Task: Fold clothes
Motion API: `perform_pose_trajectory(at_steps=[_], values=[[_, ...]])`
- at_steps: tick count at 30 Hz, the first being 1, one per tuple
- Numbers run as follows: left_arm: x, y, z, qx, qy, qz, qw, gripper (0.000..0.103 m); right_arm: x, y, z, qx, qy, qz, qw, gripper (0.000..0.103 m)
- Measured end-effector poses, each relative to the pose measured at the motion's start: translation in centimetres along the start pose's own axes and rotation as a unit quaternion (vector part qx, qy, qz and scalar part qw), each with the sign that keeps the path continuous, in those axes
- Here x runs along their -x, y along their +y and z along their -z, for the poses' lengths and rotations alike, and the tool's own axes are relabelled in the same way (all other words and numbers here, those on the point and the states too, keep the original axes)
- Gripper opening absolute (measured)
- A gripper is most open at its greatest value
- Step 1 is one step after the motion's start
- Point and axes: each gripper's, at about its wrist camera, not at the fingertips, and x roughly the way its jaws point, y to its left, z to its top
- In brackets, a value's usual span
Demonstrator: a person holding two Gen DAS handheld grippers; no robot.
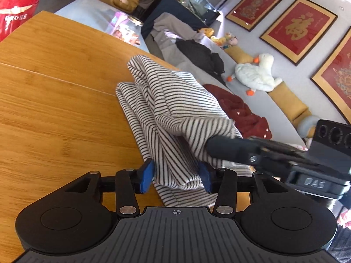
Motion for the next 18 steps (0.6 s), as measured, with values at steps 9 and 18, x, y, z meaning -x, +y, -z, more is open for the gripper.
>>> perform_pose_trajectory(at_steps=[9,18], values=[[4.2,-0.2,-3.1,-0.001,-0.076,-0.020,0.9969,0.075,-2.0,6.3,4.2,0.207,0.018,0.088,0.974,0.020],[-3.2,-3.6,-3.7,-0.110,-0.010,-0.069,0.9916,0.073,0.8,5.5,1.9,0.201,0.018,0.061,0.978,0.062]])
